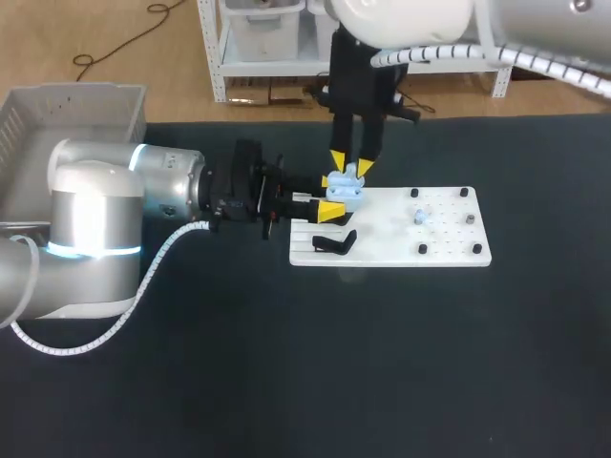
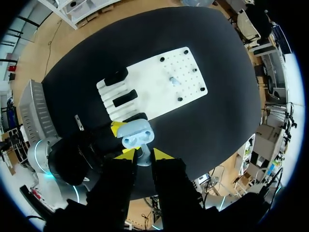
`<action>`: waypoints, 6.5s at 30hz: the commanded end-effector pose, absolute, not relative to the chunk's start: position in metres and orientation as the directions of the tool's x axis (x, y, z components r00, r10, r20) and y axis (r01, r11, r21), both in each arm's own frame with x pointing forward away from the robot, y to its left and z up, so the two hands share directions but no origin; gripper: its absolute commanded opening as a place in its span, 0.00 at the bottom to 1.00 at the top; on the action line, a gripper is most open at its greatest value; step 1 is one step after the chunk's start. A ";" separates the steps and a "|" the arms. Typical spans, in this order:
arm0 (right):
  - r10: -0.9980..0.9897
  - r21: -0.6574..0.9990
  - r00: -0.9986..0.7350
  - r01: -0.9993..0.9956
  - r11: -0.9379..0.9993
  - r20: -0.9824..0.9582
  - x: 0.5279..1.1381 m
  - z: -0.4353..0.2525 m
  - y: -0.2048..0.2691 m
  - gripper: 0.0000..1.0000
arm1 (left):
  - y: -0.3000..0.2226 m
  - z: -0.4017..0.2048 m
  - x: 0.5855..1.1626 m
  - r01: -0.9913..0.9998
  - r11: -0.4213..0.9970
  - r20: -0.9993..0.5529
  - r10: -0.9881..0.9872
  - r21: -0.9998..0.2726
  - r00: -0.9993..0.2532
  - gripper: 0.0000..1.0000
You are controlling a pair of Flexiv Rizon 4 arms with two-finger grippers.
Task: Pick up each earbud case from the left stands, insert the matching earbuds, close the lid, and place the case in the box.
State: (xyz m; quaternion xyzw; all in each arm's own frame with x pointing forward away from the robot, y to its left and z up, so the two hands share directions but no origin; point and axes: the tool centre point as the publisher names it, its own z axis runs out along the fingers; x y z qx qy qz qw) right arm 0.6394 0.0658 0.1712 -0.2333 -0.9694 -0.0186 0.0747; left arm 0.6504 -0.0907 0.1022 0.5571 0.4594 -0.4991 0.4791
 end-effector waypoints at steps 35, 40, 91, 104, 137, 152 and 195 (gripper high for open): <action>0.593 -0.090 -0.804 0.589 0.803 0.042 0.638 0.158 0.061 0.00 | -0.091 0.102 0.649 0.990 -0.115 -0.996 0.033 0.077 0.082 0.00; 0.596 -0.094 -0.802 0.590 0.802 0.045 0.639 0.157 0.061 0.00 | -0.091 0.102 0.649 0.990 -0.115 -0.996 0.033 0.077 0.082 0.00; 0.598 -0.117 -0.798 0.589 0.800 0.070 0.647 0.135 0.063 0.00 | -0.091 0.102 0.649 0.990 -0.115 -0.996 0.033 0.077 0.082 0.00; 0.564 -0.059 -0.825 0.561 0.826 0.045 0.629 0.151 0.066 0.76 | -0.091 0.102 0.649 0.990 -0.115 -0.996 0.033 0.077 0.082 0.00; 0.130 0.310 -0.972 0.065 0.948 -0.195 0.631 0.149 -0.030 0.52 | -0.091 0.102 0.649 0.990 -0.115 -0.996 0.033 0.077 0.082 0.00; 0.270 0.243 -0.954 0.234 0.942 -0.129 0.667 0.097 -0.063 0.47 | -0.091 0.102 0.649 0.990 -0.115 -0.996 0.033 0.077 0.082 0.00; 0.327 0.129 -0.942 0.316 0.940 -0.079 0.691 0.024 -0.049 0.44 | -0.091 0.102 0.649 0.990 -0.115 -0.996 0.033 0.077 0.082 0.00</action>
